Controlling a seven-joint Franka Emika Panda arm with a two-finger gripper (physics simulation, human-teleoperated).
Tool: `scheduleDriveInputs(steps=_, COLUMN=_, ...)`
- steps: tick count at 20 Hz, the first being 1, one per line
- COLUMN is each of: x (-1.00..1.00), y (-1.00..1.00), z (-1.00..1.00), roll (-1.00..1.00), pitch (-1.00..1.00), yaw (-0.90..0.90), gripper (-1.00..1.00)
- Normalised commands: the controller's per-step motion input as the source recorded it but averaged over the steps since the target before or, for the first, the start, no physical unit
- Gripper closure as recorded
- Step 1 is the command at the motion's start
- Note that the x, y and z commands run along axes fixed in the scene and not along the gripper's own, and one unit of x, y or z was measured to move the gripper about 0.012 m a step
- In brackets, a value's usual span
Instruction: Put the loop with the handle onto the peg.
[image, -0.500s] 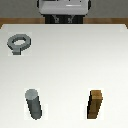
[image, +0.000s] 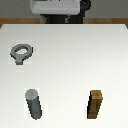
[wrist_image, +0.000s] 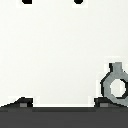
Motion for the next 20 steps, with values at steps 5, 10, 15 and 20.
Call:
scheduleDriveInputs(steps=5, x=0.00, y=-1.00, z=0.00, roll=0.00, pitch=0.00, yaw=0.00, gripper=-1.00)
scheduleDriveInputs(steps=10, x=0.00, y=-1.00, z=0.00, roll=0.00, pitch=0.00, yaw=0.00, gripper=-1.00)
scheduleDriveInputs(steps=15, x=0.27, y=-0.40, z=0.00, roll=0.00, pitch=0.00, yaw=0.00, gripper=-1.00)
scheduleDriveInputs(steps=20, x=0.80, y=0.00, z=0.00, roll=0.00, pitch=0.00, yaw=0.00, gripper=-1.00)
